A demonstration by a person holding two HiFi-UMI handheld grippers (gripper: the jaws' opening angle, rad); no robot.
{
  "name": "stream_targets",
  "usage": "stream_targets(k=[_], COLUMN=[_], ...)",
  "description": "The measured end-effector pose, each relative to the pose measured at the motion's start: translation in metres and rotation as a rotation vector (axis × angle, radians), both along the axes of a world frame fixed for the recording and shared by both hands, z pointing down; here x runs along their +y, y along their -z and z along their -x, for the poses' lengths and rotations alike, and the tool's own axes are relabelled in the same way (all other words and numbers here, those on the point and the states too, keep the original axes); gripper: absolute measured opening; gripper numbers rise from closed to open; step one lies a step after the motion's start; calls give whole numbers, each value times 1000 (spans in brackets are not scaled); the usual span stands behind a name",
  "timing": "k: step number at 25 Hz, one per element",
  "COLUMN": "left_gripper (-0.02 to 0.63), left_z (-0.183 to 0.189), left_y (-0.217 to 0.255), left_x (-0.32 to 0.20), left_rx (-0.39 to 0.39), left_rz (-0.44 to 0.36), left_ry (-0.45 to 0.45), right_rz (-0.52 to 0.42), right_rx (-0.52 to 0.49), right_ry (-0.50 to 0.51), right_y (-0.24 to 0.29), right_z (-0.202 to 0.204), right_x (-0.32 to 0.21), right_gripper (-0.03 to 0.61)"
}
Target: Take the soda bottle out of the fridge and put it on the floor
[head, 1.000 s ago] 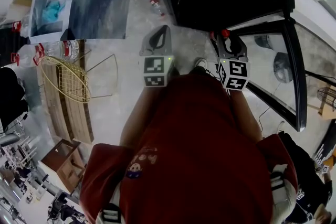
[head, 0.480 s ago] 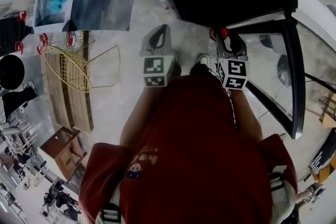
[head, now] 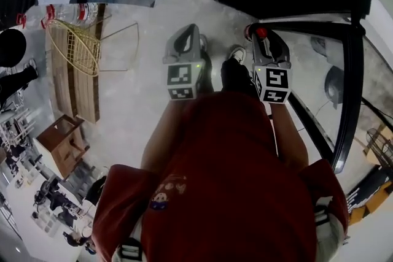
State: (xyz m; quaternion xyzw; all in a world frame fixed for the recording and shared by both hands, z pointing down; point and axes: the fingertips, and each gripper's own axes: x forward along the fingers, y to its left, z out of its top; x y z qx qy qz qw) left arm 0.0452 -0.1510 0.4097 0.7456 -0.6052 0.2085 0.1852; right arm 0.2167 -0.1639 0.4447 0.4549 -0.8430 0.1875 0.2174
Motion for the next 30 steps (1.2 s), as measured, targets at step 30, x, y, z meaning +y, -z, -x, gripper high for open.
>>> stream_targets(k=[30], left_gripper=[0], left_z=[202], left_y=[-58], left_x=[252], left_rx=[93], left_rz=[15], left_ry=[320], right_rz=[59], right_rx=[82], right_ry=[223], right_y=[-55], right_z=[189], right_x=[203], right_gripper=[133])
